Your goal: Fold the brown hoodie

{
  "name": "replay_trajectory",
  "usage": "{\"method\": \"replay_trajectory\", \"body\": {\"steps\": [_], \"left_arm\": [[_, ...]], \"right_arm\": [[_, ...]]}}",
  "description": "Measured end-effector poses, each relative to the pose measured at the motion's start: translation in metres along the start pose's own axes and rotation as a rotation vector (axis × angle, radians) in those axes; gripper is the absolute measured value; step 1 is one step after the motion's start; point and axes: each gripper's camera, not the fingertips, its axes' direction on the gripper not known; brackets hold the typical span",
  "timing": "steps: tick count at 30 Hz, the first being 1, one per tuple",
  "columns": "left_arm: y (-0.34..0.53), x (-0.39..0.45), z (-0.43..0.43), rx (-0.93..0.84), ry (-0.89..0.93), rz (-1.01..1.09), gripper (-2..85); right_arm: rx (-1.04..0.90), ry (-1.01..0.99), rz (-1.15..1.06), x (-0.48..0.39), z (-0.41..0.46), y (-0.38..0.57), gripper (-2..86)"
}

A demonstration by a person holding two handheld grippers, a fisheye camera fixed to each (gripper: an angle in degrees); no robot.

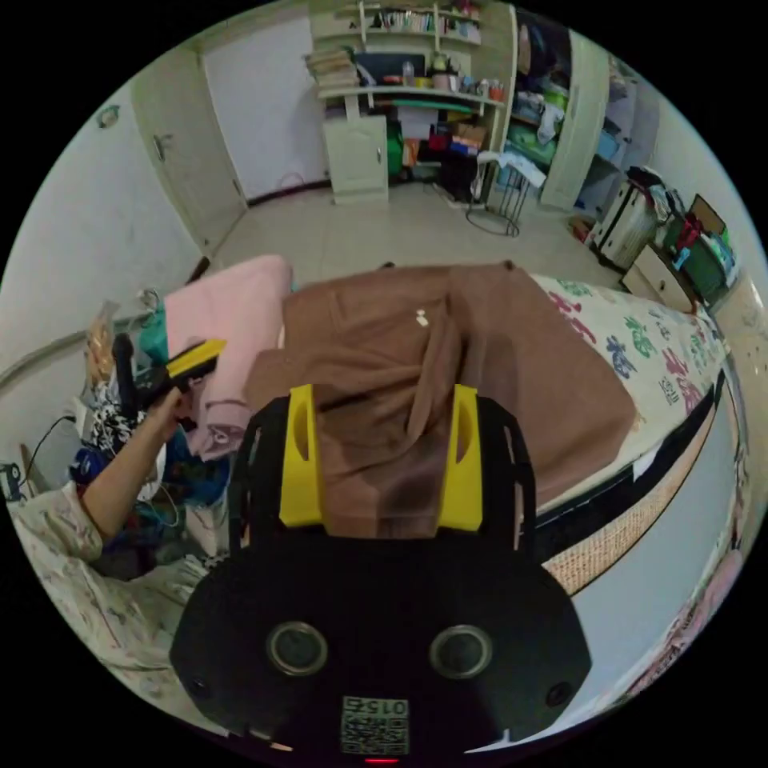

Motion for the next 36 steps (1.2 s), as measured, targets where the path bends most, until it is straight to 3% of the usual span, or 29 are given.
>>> {"method": "replay_trajectory", "body": {"steps": [2, 6, 8, 10, 12, 14, 16, 20, 21, 24, 27, 31, 34, 36], "left_arm": [[-0.006, -0.005, 0.009, -0.022, 0.011, -0.003, 10.8], [-0.023, -0.004, 0.027, -0.079, 0.018, 0.031, 10.6], [-0.041, 0.002, 0.018, -0.14, 0.047, 0.023, 10.7], [-0.054, 0.022, -0.03, 0.088, 0.229, 0.041, 11.0], [-0.074, 0.051, -0.043, 0.183, 0.295, 0.085, 11.4], [-0.103, 0.086, -0.02, 0.155, 0.332, 0.132, 12.9], [-0.144, 0.11, 0.059, 0.038, 0.409, 0.024, 16.2], [-0.186, 0.17, 0.176, -0.194, 0.542, 0.021, 13.7], [-0.191, 0.192, 0.191, -0.214, 0.49, 0.03, 8.9], [-0.202, 0.239, 0.186, -0.205, 0.526, 0.155, 1.1], [-0.201, 0.262, 0.141, -0.061, 0.652, 0.224, 0.2], [-0.174, 0.3, 0.102, -0.052, 0.773, 0.356, -0.2], [-0.129, 0.328, 0.105, -0.124, 0.947, 0.407, -0.2], [-0.097, 0.353, 0.116, -0.186, 1.025, 0.427, -0.2]], "right_arm": [[0.03, -0.045, 0.07, 0.012, 0.003, -0.01, 18.2], [0.126, -0.136, 0.178, 0.046, -0.029, -0.006, 4.6], [0.199, -0.234, 0.227, 0.068, -0.058, 0.008, 4.2], [0.295, -0.307, 0.267, 0.087, -0.09, 0.027, 4.1], [0.419, -0.371, 0.315, 0.11, -0.128, 0.057, 4.1], [0.496, -0.417, 0.365, 0.129, -0.152, 0.08, 4.1], [0.562, -0.429, 0.414, 0.145, -0.174, 0.102, 4.1], [0.636, -0.333, 0.541, 0.179, -0.217, 0.153, 3.9], [0.675, -0.32, 0.6, 0.191, -0.229, 0.171, 3.9], [0.679, -0.315, 0.714, 0.213, -0.241, 0.211, 3.6], [0.69, -0.306, 0.738, 0.21, -0.246, 0.246, 3.5], [0.815, -0.275, 0.762, 0.18, -0.271, 0.307, 3.6], [0.848, -0.121, 0.826, 0.142, -0.294, 0.37, 3.6], [0.714, 0.039, 0.867, 0.114, -0.296, 0.404, 3.8]]}}
